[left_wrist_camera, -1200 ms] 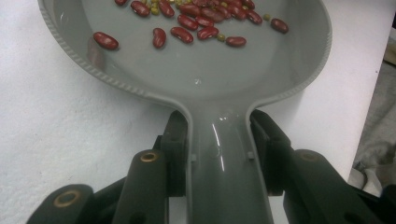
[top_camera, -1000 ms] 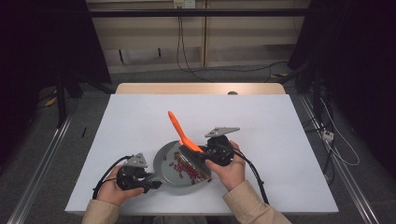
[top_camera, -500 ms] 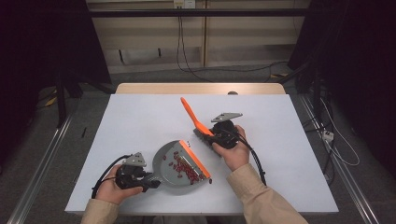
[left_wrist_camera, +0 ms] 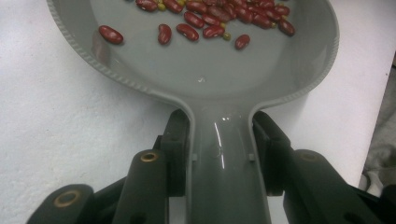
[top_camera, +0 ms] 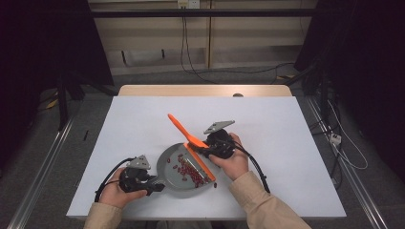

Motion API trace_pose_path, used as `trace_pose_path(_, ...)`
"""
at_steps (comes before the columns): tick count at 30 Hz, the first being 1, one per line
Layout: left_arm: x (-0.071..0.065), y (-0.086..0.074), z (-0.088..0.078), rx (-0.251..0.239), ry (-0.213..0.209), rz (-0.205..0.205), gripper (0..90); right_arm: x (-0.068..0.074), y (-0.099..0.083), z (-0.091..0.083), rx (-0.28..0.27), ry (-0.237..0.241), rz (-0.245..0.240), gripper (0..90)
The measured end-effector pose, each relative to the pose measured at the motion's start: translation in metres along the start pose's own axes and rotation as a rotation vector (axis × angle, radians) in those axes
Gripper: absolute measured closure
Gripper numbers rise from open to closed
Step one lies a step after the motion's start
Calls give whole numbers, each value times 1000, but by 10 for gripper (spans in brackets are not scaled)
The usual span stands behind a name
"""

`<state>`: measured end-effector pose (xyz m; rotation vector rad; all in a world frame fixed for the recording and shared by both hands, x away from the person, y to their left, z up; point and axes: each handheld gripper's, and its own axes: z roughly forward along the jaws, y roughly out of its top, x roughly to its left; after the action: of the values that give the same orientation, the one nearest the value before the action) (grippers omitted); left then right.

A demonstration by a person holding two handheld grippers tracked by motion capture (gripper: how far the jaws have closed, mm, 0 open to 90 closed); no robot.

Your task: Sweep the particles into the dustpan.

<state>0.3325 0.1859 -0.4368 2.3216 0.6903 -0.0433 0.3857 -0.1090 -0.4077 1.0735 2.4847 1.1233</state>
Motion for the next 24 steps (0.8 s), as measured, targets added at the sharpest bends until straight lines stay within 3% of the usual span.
trace_pose_path(4,0,0,1,4,-6,3,630,6,2,-5,-42,80,47,708)
trace_pose_path(6,0,-1,1,2,-7,3,630,9,3,-9,-50,49,19,708)
trace_pose_path(10,0,-1,0,1,-10,6,630,5,1,-17,-64,34,29,707)
trace_pose_path(19,-1,-7,-6,-2,-14,3,630,-10,-12,-35,-95,-8,86,708)
trace_pose_path(24,-3,-11,-9,-2,-24,13,630,-14,-23,-38,-83,-28,114,708)
